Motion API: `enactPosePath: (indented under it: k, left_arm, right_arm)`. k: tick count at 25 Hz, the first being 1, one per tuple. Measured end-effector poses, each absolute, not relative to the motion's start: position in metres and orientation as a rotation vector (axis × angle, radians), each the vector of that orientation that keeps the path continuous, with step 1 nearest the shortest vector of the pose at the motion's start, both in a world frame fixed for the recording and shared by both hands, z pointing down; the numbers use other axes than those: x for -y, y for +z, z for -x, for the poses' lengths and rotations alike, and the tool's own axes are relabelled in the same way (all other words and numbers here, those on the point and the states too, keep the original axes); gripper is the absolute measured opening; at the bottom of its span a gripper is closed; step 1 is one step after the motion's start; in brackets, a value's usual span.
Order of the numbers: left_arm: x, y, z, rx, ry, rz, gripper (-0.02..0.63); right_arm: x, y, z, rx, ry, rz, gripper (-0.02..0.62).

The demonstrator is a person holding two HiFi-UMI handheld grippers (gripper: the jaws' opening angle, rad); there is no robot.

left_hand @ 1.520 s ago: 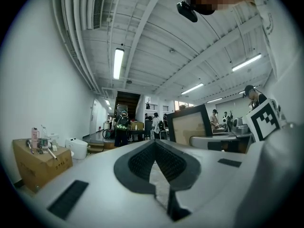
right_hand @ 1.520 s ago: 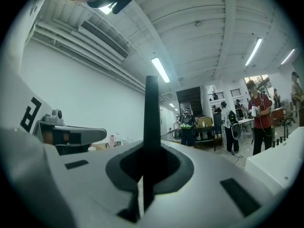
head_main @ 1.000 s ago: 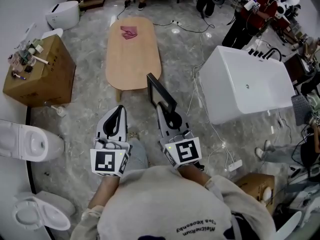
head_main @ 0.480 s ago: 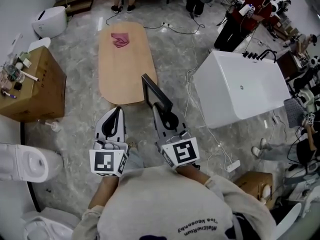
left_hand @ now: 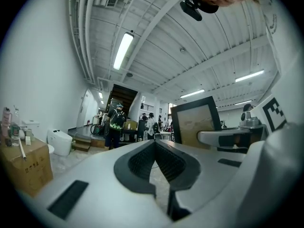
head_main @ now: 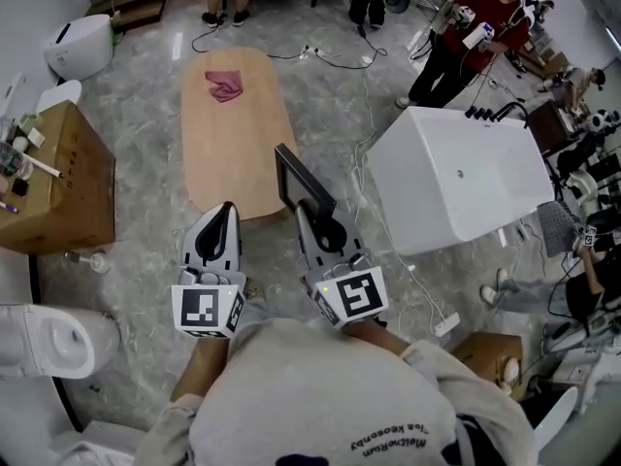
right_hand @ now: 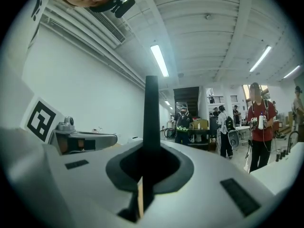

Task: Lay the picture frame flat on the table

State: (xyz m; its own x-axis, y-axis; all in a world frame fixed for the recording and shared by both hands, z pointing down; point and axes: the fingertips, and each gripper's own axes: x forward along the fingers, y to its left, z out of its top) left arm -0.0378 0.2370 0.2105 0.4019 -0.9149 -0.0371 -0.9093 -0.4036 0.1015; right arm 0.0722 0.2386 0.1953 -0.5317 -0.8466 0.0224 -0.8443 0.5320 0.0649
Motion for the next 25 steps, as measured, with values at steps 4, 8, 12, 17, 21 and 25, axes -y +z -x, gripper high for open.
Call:
enactPosePath:
  k: [4,8,12,17,21,25]
  left_arm:
    - [-0.216,0.214,0.044,1.653,-0.124,-2.574,0.006]
    - [-0.197,0.22,0.048,1.616,-0.109,-2.589,0.006]
    - [-0.182,0.228,0.05,1.583,-0.072,-2.599,0.006]
    - [-0.17,0.234,0.051,1.562,-0.046,-2.593,0.006]
    - [-0.166,0.238,0.05,1.551,-0.038,-2.587,0.006]
    - [-0.162,0.243,0.049,1.555,-0.032,-2.573,0.006]
  right_arm:
    - [-0.216,0.199,-0.064,2.699,-0.061,-1.505,0.017]
    - [-0.195,0.205,-0.057,2.68,-0.046,-1.534,0.017]
    - [-0.182,0.214,-0.055,2.657,-0.041,-1.554,0.017]
    - [-0.171,0.22,-0.057,2.642,-0.004,-1.574,0.017]
    - [-0.166,0.224,-0.058,2.631,0.019,-1.577,0.017]
    - [-0.161,0.23,-0.058,2.636,0.046,-1.562,0.017]
